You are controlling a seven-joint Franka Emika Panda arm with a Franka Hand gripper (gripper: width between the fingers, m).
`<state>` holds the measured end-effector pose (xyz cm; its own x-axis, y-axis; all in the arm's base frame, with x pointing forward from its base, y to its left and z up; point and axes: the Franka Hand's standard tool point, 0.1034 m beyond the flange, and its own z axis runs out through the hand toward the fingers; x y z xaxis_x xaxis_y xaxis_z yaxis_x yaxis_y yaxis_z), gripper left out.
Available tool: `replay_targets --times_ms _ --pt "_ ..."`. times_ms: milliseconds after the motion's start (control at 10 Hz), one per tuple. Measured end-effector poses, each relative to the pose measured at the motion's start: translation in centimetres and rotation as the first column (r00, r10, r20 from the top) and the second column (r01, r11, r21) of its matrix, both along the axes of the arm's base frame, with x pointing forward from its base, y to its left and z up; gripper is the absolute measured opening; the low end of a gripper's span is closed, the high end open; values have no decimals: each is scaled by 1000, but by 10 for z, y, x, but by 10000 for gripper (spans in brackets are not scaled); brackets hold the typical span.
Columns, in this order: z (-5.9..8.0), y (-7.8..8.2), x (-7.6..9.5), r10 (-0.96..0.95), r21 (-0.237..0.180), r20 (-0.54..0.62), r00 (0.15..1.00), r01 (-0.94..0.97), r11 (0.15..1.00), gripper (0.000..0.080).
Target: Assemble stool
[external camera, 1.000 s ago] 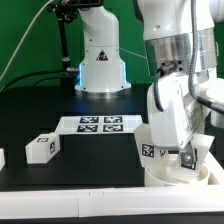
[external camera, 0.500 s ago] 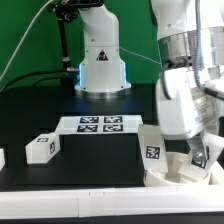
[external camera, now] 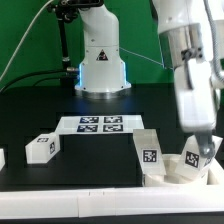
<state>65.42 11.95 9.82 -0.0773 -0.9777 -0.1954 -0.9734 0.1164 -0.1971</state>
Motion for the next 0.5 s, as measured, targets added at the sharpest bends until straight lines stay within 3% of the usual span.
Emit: replay_targets --times_ms 200,500 --pt "13 5 -1 224 -48 18 974 -223 974 649" --pt "9 0 -1 393 -105 28 919 -388 915 649"
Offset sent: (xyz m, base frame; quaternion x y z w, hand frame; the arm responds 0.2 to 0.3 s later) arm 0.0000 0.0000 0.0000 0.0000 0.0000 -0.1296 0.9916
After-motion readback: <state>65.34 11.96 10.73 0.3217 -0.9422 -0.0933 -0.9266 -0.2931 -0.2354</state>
